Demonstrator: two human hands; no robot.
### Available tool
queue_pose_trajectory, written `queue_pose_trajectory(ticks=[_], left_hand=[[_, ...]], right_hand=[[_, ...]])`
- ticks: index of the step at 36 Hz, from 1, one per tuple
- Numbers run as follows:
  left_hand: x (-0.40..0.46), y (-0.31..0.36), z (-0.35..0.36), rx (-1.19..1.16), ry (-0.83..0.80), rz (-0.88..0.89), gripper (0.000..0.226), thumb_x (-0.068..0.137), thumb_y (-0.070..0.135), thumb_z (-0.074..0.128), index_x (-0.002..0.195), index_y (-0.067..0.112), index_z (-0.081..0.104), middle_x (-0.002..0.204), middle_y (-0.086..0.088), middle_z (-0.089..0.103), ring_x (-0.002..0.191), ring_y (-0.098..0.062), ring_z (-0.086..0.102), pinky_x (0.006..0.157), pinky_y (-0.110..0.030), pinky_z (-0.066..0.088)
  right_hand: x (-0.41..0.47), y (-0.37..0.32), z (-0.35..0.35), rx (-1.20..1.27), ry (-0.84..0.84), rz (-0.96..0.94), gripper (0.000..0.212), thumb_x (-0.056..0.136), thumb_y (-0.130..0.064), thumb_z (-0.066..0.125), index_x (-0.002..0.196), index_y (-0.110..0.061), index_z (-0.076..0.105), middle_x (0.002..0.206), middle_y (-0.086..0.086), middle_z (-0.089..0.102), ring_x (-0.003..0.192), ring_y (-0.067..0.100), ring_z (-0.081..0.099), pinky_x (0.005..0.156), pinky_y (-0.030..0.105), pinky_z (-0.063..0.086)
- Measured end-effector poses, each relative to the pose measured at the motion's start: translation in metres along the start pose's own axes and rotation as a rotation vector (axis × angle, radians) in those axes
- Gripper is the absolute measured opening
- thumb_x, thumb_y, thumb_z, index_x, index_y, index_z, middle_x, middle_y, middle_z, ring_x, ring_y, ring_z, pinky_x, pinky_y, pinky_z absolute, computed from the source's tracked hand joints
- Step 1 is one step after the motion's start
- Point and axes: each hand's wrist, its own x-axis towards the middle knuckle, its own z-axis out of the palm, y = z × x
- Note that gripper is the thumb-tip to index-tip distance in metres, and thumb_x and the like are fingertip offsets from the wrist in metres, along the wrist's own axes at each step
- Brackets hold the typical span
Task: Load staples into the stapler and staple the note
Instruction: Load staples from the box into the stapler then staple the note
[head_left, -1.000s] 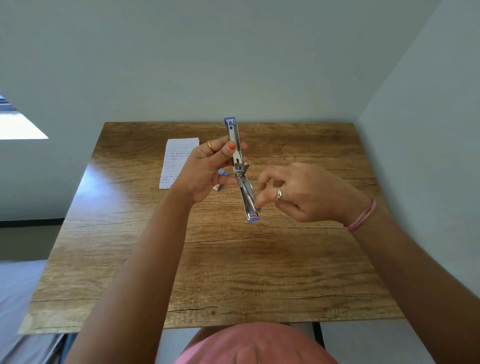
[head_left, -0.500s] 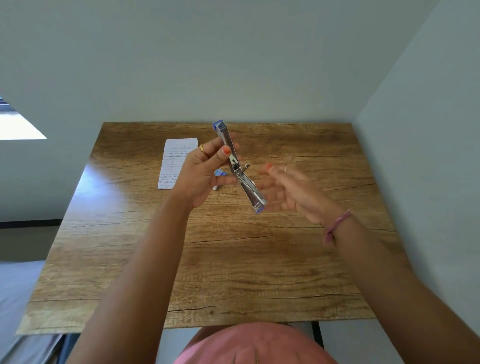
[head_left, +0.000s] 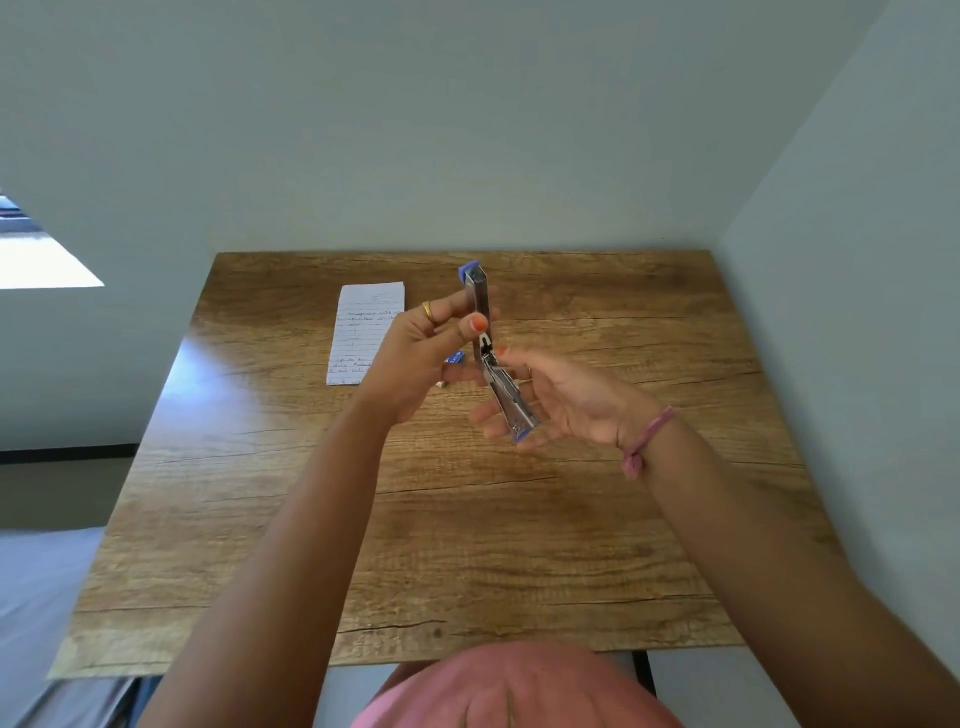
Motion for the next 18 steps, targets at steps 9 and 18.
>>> queue_pose_trajectory(ticks=[9,18], left_hand=[[0.002,-0.002,-0.013,-0.071,0.058,-0.01,0.029,0.082,0.019,0.066,0.111,0.019,0.068,0.099,0.003,0.072,0.088,-0.011,0.067,0.063,-0.036,0.059],[0.003,-0.001,-0.026,-0.093,0.067,-0.007,0.032,0.083,0.017,0.064,0.114,0.017,0.066,0.099,0.004,0.073,0.09,-0.009,0.067,0.064,-0.035,0.06]], right_hand=[[0.004,0.006,-0.005,0.228,-0.014,-0.05,0.031,0.099,-0.018,0.046,0.127,-0.013,0.057,0.121,0.018,0.068,0.113,0.032,0.065,0.093,0.037,0.053],[0.01,0.01,-0.003,0.331,0.002,-0.107,0.034,0.098,-0.018,0.045,0.13,-0.01,0.055,0.118,0.02,0.068,0.114,0.033,0.064,0.093,0.035,0.054]])
